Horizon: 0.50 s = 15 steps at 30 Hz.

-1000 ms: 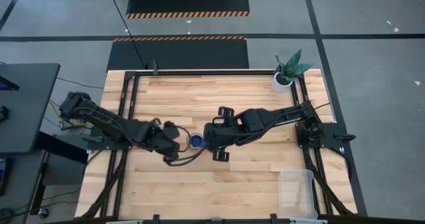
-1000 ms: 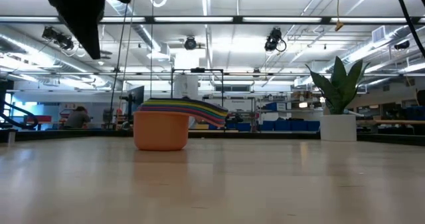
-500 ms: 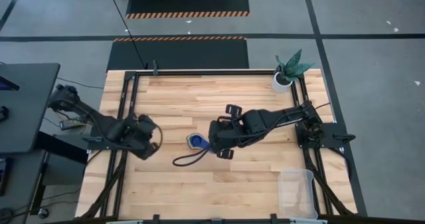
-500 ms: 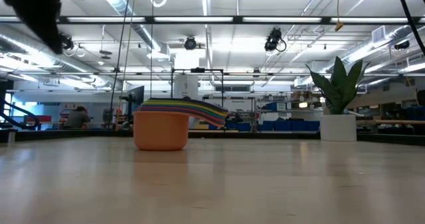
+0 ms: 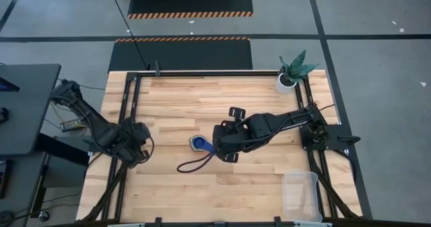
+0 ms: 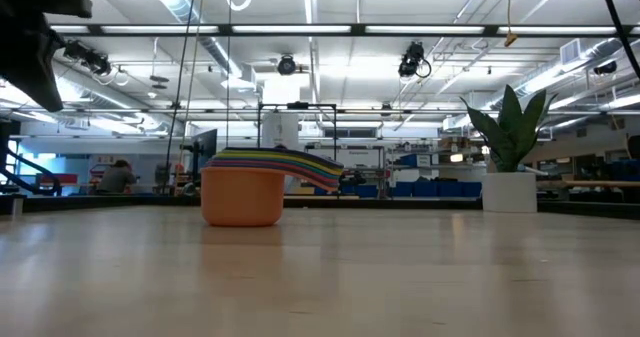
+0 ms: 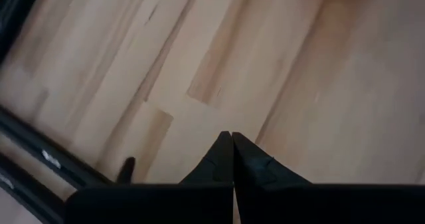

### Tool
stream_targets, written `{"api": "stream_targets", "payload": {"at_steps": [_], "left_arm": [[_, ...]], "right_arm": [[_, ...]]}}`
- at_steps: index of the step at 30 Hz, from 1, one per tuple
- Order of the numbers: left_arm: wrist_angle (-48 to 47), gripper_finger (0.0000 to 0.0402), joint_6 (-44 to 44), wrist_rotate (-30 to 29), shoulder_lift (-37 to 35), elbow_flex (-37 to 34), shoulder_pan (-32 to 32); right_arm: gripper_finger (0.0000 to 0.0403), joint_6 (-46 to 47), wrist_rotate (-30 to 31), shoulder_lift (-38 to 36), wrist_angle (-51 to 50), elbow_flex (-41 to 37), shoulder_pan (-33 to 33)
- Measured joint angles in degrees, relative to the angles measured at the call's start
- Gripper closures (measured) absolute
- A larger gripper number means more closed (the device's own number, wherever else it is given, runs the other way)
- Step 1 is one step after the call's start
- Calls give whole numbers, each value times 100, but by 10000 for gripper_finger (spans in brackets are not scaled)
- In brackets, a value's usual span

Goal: Nest measuring cups in basket
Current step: Put the nested measuring cups into the transparent bin

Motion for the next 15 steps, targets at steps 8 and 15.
{"api": "stream_targets", "payload": {"at_steps": [8, 15], "left_arm": [[-518, 401, 691, 55, -1, -5, -201], [-541, 397, 717, 92, -1, -5, -199]], "right_arm": [[391, 51, -712, 3, 206, -211, -49], [364, -472, -1386, 9, 1024, -365, -66]]}}
